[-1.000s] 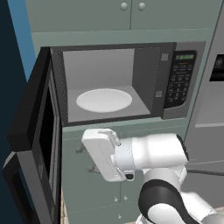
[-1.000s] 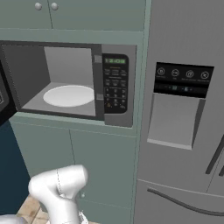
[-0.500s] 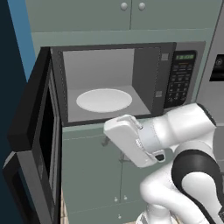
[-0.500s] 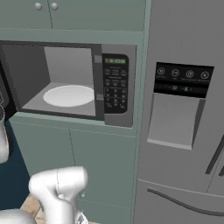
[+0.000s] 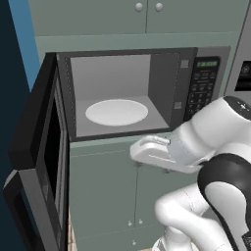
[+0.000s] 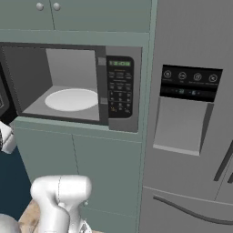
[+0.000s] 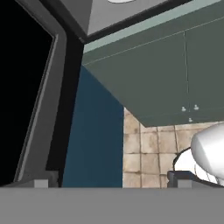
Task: Place the sponge inside the microwave to prepare for sanitizing.
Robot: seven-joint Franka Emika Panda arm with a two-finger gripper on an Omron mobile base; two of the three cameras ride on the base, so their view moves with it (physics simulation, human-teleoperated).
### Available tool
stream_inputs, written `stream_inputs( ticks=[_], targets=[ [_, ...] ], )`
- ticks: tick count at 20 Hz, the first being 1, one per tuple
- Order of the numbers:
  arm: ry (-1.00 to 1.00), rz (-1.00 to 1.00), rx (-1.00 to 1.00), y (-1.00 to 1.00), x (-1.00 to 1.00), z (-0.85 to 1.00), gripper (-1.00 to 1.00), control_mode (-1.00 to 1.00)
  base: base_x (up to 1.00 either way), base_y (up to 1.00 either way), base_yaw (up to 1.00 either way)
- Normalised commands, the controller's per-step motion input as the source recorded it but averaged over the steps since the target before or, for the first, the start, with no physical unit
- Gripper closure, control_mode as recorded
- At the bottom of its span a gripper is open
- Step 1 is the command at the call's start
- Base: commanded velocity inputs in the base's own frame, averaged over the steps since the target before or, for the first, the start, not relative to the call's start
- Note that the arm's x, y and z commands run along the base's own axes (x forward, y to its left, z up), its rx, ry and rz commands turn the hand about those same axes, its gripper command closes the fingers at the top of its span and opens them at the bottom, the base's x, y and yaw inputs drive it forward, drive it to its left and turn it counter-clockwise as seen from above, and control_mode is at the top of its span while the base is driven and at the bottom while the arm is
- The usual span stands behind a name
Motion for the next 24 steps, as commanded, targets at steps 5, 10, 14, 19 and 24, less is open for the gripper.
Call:
stream_inputs(
  ticks=[5,10,14,19,24],
  targets=[
    [-0.12,0.0,-0.48,-0.55,0.0,0.0,-1.0,-1.0,0.0,0.0,0.0],
    [-0.11,0.0,-0.36,-0.61,0.0,0.0,-1.0,-1.0,0.0,0.0,0.0],
    [-0.05,0.04,-0.16,-0.66,0.0,-0.01,-1.0,-1.0,0.0,0.0,0.0],
    [-0.05,0.11,-0.01,-0.7,0.0,0.0,-1.0,-1.0,0.0,0.0,0.0],
    [-0.09,0.16,0.0,-0.65,0.0,0.0,-1.0,-1.0,0.0,0.0,0.0]
  ],
)
